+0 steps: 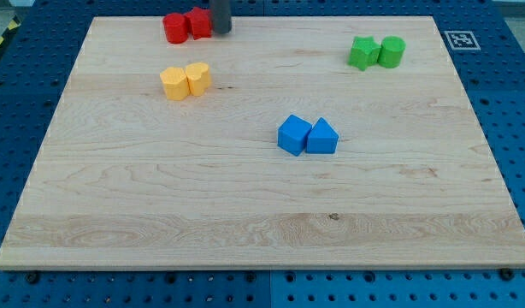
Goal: Slide your arm to the center
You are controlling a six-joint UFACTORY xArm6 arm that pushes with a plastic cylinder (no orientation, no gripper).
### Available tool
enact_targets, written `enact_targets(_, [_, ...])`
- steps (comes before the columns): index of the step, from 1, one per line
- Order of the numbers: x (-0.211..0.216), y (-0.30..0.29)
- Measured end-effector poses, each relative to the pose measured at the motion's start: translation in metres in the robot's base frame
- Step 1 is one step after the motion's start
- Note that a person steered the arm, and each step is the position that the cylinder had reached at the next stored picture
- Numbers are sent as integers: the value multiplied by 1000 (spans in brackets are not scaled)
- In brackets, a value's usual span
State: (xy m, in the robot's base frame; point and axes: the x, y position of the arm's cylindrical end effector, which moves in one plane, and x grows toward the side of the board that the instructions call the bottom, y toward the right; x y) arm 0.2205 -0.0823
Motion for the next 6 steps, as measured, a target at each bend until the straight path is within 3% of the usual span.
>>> enact_targets(2, [0, -39])
enact_targets(4, [1, -40])
enact_targets(6, [61, 62])
